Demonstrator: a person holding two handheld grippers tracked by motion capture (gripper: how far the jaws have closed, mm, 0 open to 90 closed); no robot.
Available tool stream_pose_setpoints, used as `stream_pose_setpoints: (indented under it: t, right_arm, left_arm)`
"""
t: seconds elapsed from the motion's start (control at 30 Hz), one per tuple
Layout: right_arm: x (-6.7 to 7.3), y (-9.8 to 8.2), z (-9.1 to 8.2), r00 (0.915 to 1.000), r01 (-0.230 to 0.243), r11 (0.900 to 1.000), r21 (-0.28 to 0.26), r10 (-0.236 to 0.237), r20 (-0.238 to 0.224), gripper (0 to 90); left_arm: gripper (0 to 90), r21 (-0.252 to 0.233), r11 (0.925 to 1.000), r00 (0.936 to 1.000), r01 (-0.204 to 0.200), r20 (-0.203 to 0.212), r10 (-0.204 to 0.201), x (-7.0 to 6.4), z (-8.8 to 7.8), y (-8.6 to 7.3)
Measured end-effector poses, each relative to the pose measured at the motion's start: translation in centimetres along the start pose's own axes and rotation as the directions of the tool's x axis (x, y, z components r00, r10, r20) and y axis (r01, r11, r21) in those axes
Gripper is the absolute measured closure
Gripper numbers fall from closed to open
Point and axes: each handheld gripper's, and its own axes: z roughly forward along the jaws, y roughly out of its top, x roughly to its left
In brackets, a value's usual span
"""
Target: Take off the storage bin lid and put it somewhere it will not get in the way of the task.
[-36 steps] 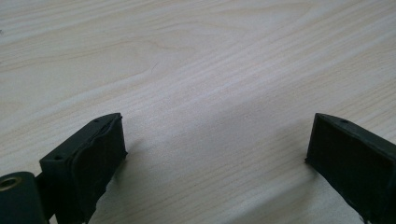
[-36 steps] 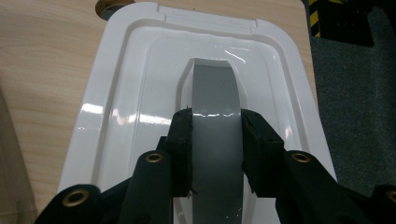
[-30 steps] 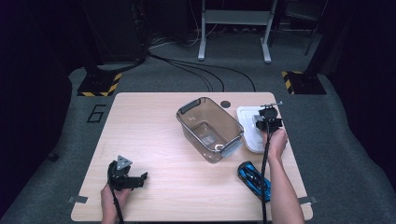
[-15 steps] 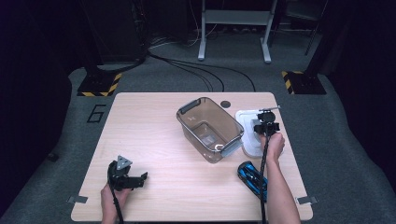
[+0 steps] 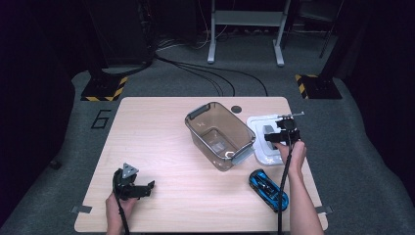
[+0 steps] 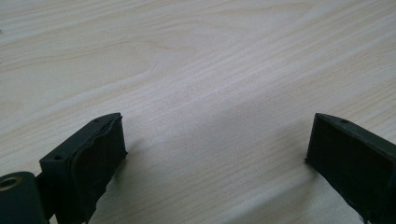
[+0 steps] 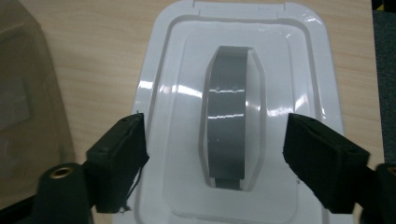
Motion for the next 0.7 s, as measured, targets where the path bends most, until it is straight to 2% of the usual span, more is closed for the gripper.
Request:
stream_pose_setpoints:
  t: [0.07, 0.2, 0.3, 0.47, 0.57, 0.7]
  right_arm:
    - [-0.1, -0.4, -0.4, 0.9996, 0.003, 1.0, 0.015, -0.002, -0.026, 15.5]
    - [-0.2, -1.4, -1.2, 0.9986, 0.037, 0.999, 0.007, -0.037, -0.039, 12.5]
    - [-0.4, -2.1, -1.8, 0.9971, 0.026, 1.0, 0.005, -0.026, -0.071, 7.7]
    - [0.0, -3.3, -2.4, 0.9923, 0.069, 0.998, 0.001, -0.068, -0.103, 0.0]
    - [0.5, -4.0, -2.8, 0.9883, 0.116, 0.993, -0.001, -0.116, -0.099, 0.0]
    - [1.3, -4.8, -3.4, 0.9835, 0.143, 0.99, -0.001, -0.142, -0.112, 0.0]
  left_arm:
    - [4.2, 0.01, 0.9999, 1.0, -0.003, 0.007, 0.003, 0.0, -0.1, 0.0]
    - [4.2, 0.011, 0.9999, 1.0, -0.004, 0.007, 0.003, 0.1, -0.1, 0.0]
    - [4.2, 0.01, 0.9999, 1.0, -0.003, 0.007, 0.003, 0.0, -0.1, 0.0]
    - [4.3, 0.006, 1.0, 1.0, -0.008, 0.006, 0.008, 0.1, -0.1, 0.0]
    - [4.3, 0.008, 0.9999, 0.9999, -0.008, 0.006, 0.008, 0.1, -0.1, 0.0]
    - [4.3, 0.006, 0.9999, 1.0, -0.008, 0.005, 0.008, 0.0, -0.1, 0.0]
